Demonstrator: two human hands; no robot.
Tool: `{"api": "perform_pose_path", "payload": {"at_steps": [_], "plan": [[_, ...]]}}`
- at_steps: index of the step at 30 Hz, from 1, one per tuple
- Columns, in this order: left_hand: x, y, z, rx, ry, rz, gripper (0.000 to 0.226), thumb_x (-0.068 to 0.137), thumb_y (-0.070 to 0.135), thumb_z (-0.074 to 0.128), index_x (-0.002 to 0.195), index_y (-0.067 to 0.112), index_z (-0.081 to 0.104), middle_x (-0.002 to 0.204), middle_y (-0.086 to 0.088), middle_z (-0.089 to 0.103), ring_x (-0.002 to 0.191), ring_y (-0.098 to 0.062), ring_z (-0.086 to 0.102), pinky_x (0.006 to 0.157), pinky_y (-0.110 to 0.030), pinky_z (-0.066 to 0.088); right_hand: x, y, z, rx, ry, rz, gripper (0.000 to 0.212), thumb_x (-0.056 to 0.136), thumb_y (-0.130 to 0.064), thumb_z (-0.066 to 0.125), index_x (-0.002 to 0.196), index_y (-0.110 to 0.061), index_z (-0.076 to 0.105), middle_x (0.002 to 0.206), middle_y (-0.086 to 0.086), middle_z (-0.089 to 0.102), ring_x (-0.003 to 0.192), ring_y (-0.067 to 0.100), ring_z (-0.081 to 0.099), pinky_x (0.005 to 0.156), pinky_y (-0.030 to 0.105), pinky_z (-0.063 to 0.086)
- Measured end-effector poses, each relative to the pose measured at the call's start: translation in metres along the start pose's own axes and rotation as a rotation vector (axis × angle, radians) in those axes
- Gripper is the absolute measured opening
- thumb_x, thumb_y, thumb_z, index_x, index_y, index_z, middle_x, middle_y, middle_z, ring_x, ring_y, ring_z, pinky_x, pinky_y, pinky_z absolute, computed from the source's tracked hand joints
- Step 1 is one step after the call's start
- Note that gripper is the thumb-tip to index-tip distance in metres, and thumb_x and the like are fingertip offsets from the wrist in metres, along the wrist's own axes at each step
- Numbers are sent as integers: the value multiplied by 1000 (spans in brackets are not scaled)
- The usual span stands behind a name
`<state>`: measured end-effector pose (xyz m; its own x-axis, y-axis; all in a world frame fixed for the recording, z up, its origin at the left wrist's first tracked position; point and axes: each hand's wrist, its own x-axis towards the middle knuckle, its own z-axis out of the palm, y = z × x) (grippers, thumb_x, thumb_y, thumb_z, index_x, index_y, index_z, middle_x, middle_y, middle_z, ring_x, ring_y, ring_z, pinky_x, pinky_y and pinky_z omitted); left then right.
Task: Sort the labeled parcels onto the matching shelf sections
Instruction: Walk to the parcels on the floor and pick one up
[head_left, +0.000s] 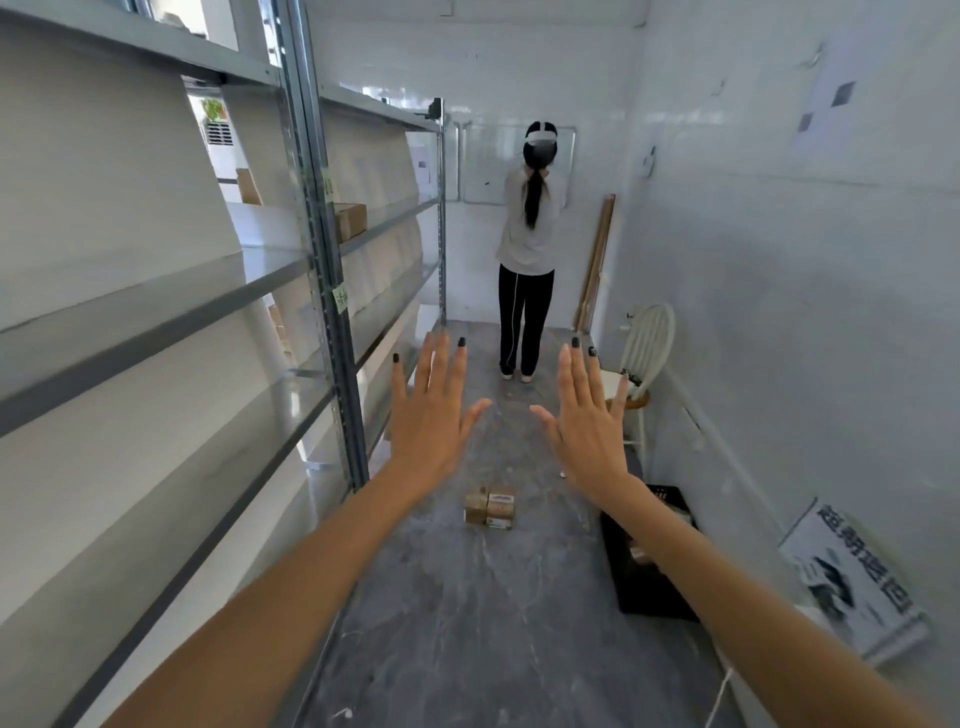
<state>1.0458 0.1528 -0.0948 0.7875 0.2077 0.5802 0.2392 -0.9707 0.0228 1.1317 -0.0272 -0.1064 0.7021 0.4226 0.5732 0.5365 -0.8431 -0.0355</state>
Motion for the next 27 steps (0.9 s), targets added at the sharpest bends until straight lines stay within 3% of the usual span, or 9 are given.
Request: {"api": "perform_pose_path", "payload": {"at_steps": [7,12,18,27], "plan": [[40,25,53,34,-22,2,76,89,63,8,150,20,-1,160,-8,-7,147,-23,-8,116,-59,-3,27,46,46,-14,-38,-2,78,91,-62,7,151,-14,0,161,6,3,148,25,3,113,52,-11],[77,48,84,48,-1,6,76,89,63,7,150,19,-1,160,-8,-6,147,-23,-7,116,-59,-1,56,76,73,-22,-38,-18,78,91,-62,5,151,-12,4,160,7,8,148,27,7,111,44,-27],[114,71,115,65,3,-23,76,89,65,9,150,21,-1,160,-8,-6,148,-24,-5,115,-57,-3,91,113,99,-6,-26,-45,76,92,-59,16,151,-13,4,160,7,8,148,26,6,113,52,-9],[162,63,157,79,8,-36,76,89,64,6,150,19,-6,160,-9,-7,148,-24,-7,116,-58,-2,136,139,135,3,-44,-36,75,93,-59,18,151,-14,0,161,6,4,148,25,2,113,51,-10]]}}
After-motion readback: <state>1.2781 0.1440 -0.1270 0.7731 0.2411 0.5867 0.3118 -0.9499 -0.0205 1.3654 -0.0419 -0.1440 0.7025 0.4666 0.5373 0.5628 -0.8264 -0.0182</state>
